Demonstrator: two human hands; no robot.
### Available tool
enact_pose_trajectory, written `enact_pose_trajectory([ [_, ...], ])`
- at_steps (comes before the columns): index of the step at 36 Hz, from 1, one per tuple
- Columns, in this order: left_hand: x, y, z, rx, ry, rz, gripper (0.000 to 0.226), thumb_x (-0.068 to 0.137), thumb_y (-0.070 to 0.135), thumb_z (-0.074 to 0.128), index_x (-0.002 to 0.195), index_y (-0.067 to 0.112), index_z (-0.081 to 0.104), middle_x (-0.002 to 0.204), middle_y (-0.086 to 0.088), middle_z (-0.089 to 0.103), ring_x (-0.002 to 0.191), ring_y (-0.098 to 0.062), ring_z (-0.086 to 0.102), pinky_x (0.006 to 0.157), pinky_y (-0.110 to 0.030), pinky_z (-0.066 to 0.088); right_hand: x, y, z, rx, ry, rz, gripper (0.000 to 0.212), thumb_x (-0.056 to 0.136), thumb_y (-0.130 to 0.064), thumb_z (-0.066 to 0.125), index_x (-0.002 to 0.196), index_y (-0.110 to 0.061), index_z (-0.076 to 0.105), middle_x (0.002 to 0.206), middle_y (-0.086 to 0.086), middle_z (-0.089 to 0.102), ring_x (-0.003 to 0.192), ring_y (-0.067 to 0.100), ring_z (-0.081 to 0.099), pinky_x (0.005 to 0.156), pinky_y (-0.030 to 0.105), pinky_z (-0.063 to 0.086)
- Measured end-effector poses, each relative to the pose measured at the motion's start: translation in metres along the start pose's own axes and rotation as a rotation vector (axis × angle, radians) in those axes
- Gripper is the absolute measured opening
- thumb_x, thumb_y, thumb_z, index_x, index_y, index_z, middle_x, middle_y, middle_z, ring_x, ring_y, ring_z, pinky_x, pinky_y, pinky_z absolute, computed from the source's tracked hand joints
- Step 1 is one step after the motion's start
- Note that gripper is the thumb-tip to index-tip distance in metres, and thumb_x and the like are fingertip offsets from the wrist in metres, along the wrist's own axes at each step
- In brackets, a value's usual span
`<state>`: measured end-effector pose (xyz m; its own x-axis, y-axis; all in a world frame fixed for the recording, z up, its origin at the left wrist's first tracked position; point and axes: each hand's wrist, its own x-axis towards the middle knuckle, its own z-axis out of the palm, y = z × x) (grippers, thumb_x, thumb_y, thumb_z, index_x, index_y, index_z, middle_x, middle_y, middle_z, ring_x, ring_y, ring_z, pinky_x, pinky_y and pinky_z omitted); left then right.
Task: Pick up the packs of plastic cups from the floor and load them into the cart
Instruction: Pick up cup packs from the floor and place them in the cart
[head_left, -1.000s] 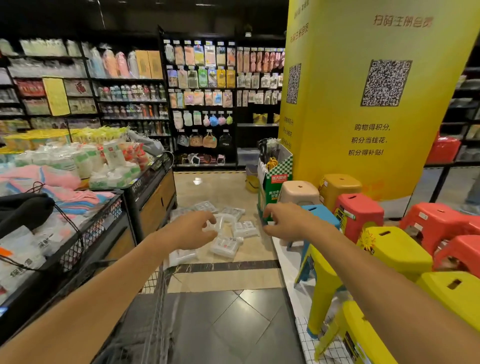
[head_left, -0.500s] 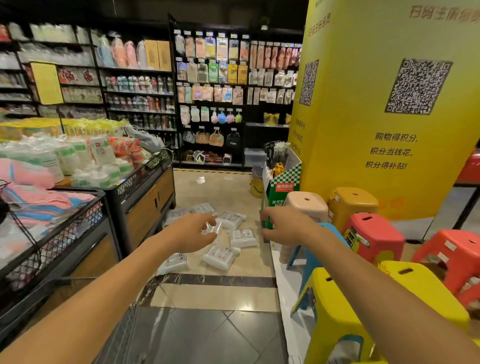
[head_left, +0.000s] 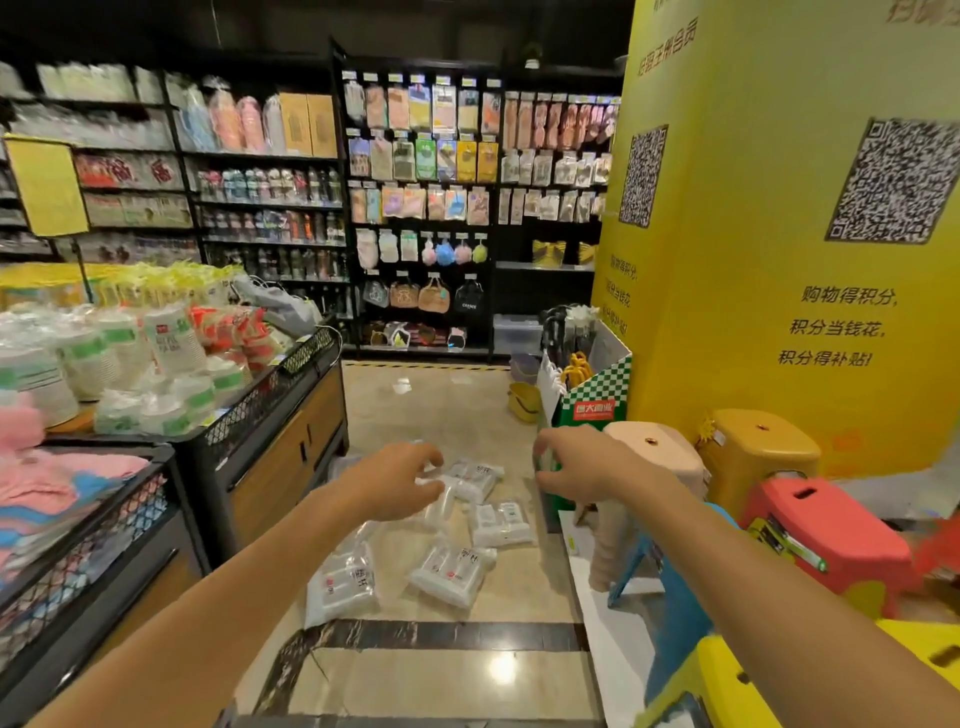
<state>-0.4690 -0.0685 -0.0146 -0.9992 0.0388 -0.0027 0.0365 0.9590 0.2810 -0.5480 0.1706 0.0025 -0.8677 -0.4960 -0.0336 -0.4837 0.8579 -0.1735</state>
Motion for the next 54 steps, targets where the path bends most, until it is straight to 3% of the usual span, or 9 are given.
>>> enact_pose_trajectory([
  [4, 0.050, -0.030, -0.011, -0.010, 0.012, 0.017, 0.042, 0.096, 0.041, 0.051, 0.134, 0.023, 0.052, 0.131, 0.001, 0.059, 0.099, -0.010, 0.057, 0.078, -0.023, 0.042, 0.059, -0.001, -0.007, -0.010, -0.021, 0.017, 0.046, 0.091, -0.042, 0.060, 0.133, -0.028, 0.051, 0.122, -0.001, 0.060, 0.100, 0.018, 0.061, 0.083, 0.037, 0.057],
  [9, 0.107, -0.061, -0.022, -0.007, 0.011, 0.026, 0.039, 0.096, 0.037, 0.052, 0.132, 0.021, 0.053, 0.128, 0.000, 0.058, 0.108, -0.014, 0.057, 0.076, -0.023, 0.043, 0.123, 0.002, -0.007, -0.004, 0.007, 0.019, 0.048, 0.090, -0.045, 0.060, 0.133, -0.026, 0.051, 0.126, 0.000, 0.060, 0.107, 0.021, 0.059, 0.089, 0.041, 0.054],
  [14, 0.166, -0.084, -0.023, -0.012, 0.007, 0.035, 0.040, 0.095, 0.037, 0.055, 0.131, 0.021, 0.054, 0.127, 0.000, 0.058, 0.099, -0.009, 0.051, 0.082, -0.025, 0.043, 0.178, 0.014, -0.003, 0.016, -0.004, 0.020, 0.048, 0.090, -0.043, 0.059, 0.135, -0.026, 0.050, 0.130, -0.001, 0.059, 0.109, 0.021, 0.059, 0.090, 0.039, 0.054],
  [19, 0.238, -0.099, -0.016, -0.004, -0.008, 0.010, 0.041, 0.094, 0.039, 0.056, 0.132, 0.025, 0.053, 0.126, 0.000, 0.058, 0.107, -0.014, 0.057, 0.088, -0.030, 0.050, 0.244, 0.042, 0.000, 0.020, -0.012, 0.018, 0.048, 0.090, -0.042, 0.059, 0.135, -0.025, 0.050, 0.129, 0.000, 0.060, 0.107, 0.020, 0.060, 0.089, 0.039, 0.054],
  [33, 0.451, -0.121, -0.021, -0.040, -0.015, -0.035, 0.042, 0.095, 0.040, 0.055, 0.134, 0.024, 0.051, 0.126, -0.002, 0.058, 0.106, -0.017, 0.059, 0.087, -0.030, 0.050, 0.442, 0.133, -0.021, 0.033, 0.000, -0.002, 0.048, 0.090, -0.040, 0.058, 0.134, -0.022, 0.051, 0.130, 0.004, 0.059, 0.112, 0.025, 0.058, 0.086, 0.035, 0.050],
  [38, 0.499, -0.139, -0.001, -0.091, -0.070, -0.061, 0.042, 0.095, 0.041, 0.053, 0.133, 0.025, 0.051, 0.125, 0.000, 0.058, 0.103, -0.016, 0.060, 0.087, -0.033, 0.054, 0.492, 0.155, -0.003, 0.048, -0.049, 0.031, 0.052, 0.090, -0.047, 0.057, 0.137, -0.025, 0.049, 0.131, 0.004, 0.059, 0.116, 0.027, 0.056, 0.095, 0.044, 0.049],
  [41, 0.527, -0.154, 0.010, -0.123, -0.106, -0.082, 0.043, 0.095, 0.044, 0.052, 0.134, 0.025, 0.051, 0.125, 0.000, 0.058, 0.097, -0.018, 0.067, 0.083, -0.035, 0.058, 0.523, 0.164, 0.009, 0.065, -0.083, 0.039, 0.049, 0.092, -0.045, 0.058, 0.136, -0.024, 0.050, 0.129, 0.003, 0.059, 0.114, 0.026, 0.056, 0.092, 0.041, 0.050],
  [45, 0.565, -0.179, 0.021, -0.126, -0.140, -0.079, 0.042, 0.096, 0.041, 0.052, 0.134, 0.023, 0.053, 0.127, -0.002, 0.059, 0.110, -0.018, 0.059, 0.091, -0.032, 0.049, 0.567, 0.170, 0.030, 0.093, -0.102, 0.064, 0.048, 0.090, -0.046, 0.058, 0.132, -0.026, 0.051, 0.122, 0.003, 0.062, 0.105, 0.025, 0.059, 0.089, 0.043, 0.053],
  [54, 0.664, -0.269, 0.072, -0.177, -0.254, -0.053, 0.040, 0.095, 0.035, 0.056, 0.132, 0.021, 0.054, 0.125, -0.003, 0.060, 0.102, -0.014, 0.056, 0.083, -0.026, 0.040, 0.672, 0.164, 0.107, 0.167, -0.174, 0.190, 0.044, 0.090, -0.039, 0.056, 0.131, -0.024, 0.052, 0.125, 0.005, 0.061, 0.108, 0.026, 0.059, 0.091, 0.043, 0.052],
])
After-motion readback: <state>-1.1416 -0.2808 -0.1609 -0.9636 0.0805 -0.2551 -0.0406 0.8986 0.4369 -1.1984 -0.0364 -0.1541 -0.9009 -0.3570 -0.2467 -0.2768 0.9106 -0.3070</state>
